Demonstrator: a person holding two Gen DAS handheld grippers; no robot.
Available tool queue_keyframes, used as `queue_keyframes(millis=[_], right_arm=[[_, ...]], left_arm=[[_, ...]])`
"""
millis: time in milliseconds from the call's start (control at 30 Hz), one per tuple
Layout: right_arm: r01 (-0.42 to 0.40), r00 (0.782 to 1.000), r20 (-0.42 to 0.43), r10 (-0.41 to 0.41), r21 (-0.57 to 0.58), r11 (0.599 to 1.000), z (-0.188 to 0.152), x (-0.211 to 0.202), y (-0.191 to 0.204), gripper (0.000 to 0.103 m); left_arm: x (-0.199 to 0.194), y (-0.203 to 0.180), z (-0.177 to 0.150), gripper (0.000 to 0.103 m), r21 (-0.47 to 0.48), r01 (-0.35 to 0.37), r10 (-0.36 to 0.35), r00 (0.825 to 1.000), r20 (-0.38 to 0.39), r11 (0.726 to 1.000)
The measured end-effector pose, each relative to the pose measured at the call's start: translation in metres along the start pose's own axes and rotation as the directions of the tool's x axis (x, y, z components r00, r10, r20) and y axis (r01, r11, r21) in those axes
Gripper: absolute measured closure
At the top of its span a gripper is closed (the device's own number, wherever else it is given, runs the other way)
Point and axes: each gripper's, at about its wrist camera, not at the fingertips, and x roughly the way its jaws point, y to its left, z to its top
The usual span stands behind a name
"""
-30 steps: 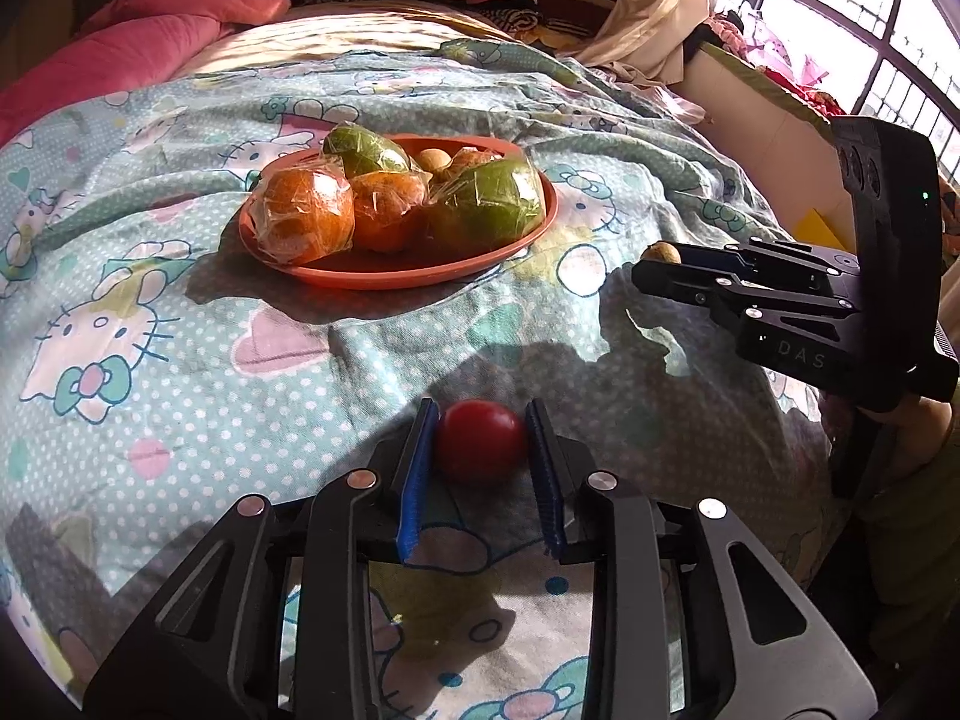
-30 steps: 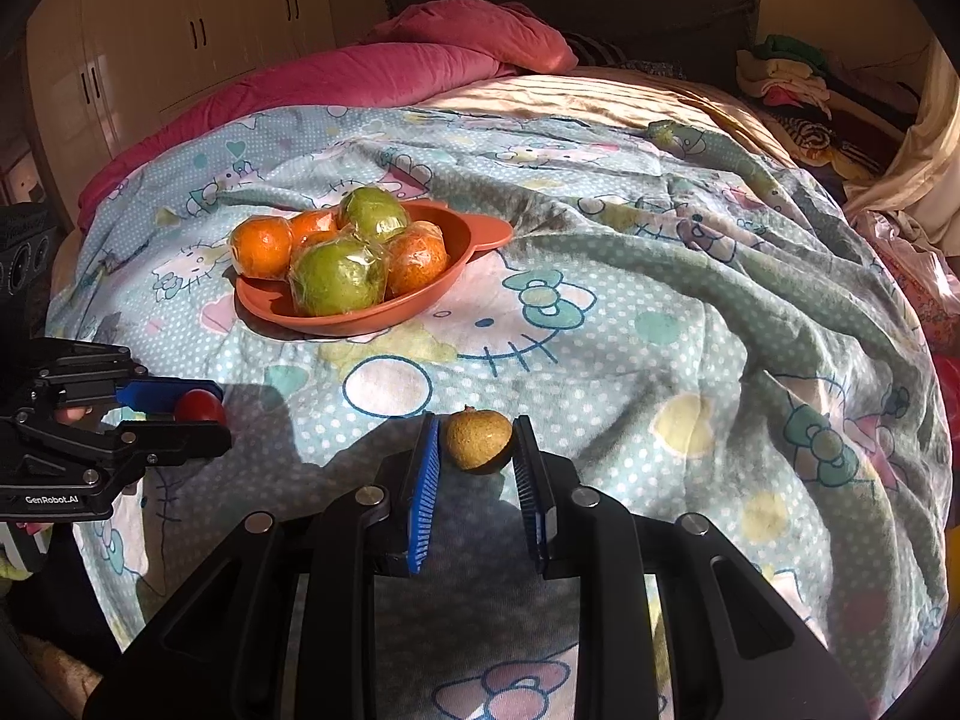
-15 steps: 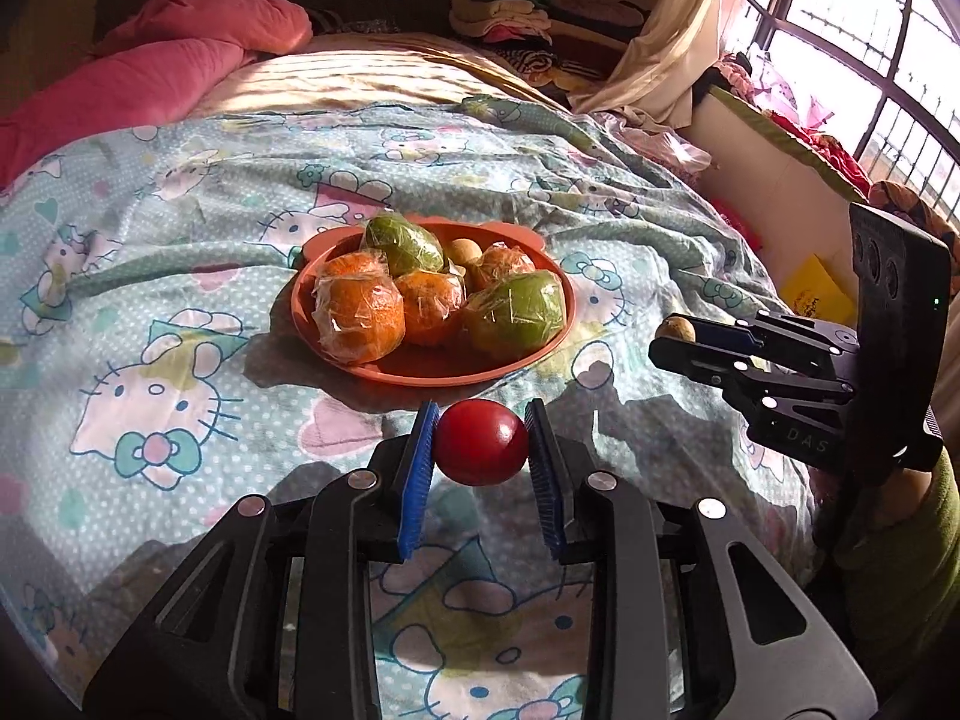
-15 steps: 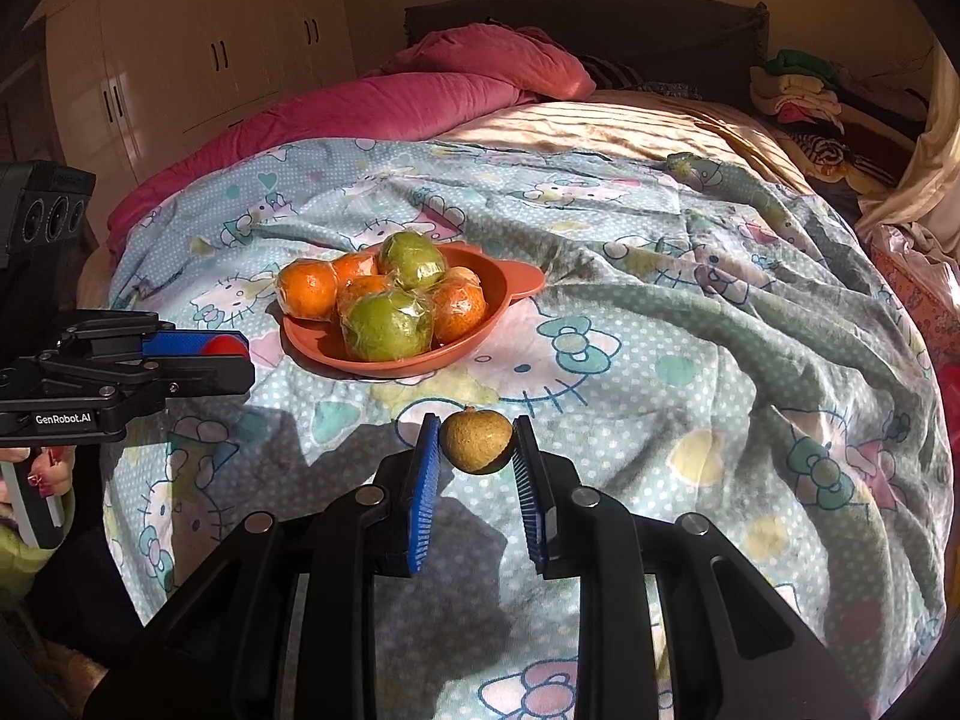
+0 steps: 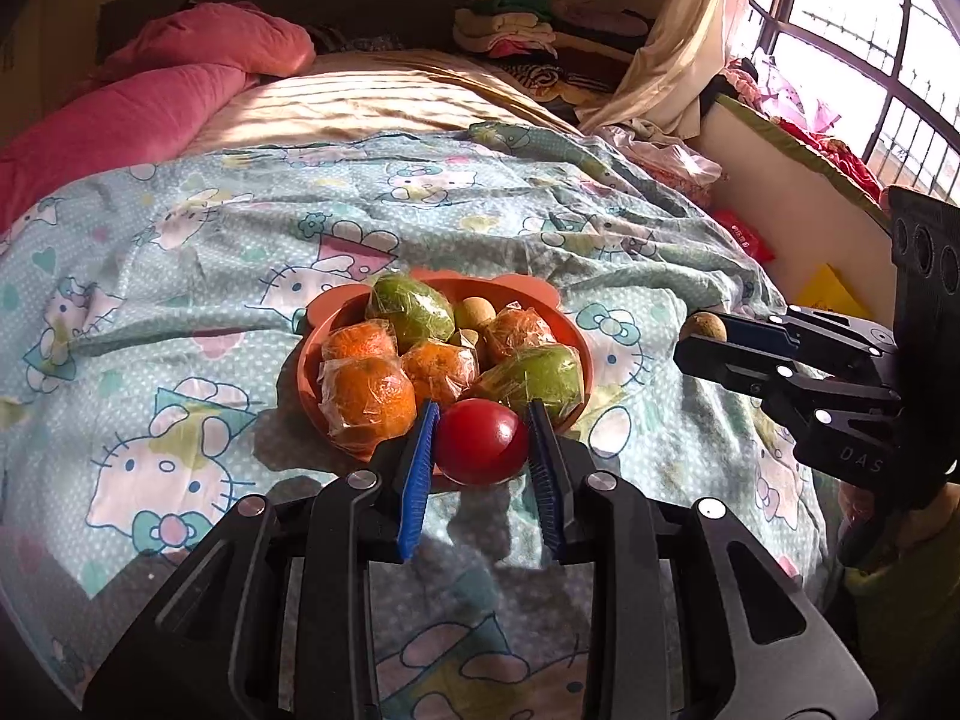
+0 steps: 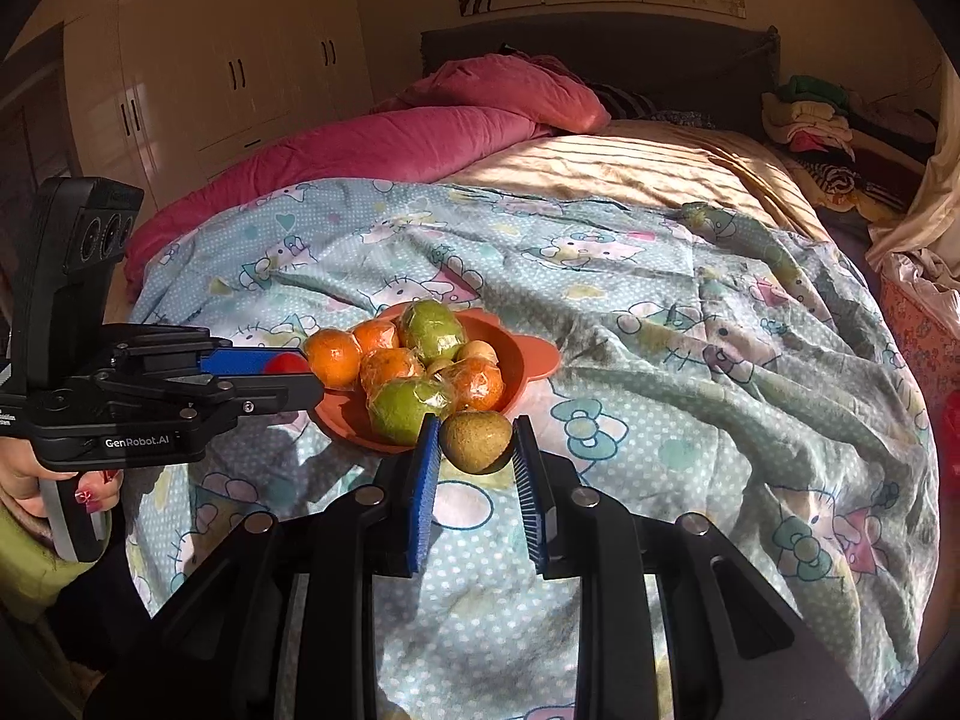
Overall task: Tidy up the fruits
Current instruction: 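Carry the tomato in the left gripper to the plate while the right carries the brown fruit there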
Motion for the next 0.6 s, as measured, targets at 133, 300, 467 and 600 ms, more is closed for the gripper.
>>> queue_keyframes(millis=[133,300,467,600], right_arm=[[-0.002,1.0,0.001,0.002,-0.033,0.999,0.014,0.007,0.002,0.08],[-0.018,1.0,-0.009,0.017,-0.071,0.997,0.031,0.021,0.007,0.08],[-0.036,0.999,-0.018,0.034,-0.098,0.995,0.041,0.036,0.013,0.08],[-0.054,0.998,-0.034,0.05,-0.109,0.993,0.046,0.046,0.015,0.08]], left_arm=[[0.007,0.001,0.001,0.081,0.002,0.0,0.0,1.0,-0.01,1.0],[0.014,0.002,0.0,0.081,0.003,-0.007,0.007,1.0,-0.018,1.0],[0.02,0.005,0.001,0.081,0.008,-0.017,0.017,1.0,-0.02,1.0],[0.025,0.007,0.001,0.081,0.004,-0.012,0.012,1.0,-0.028,1.0]])
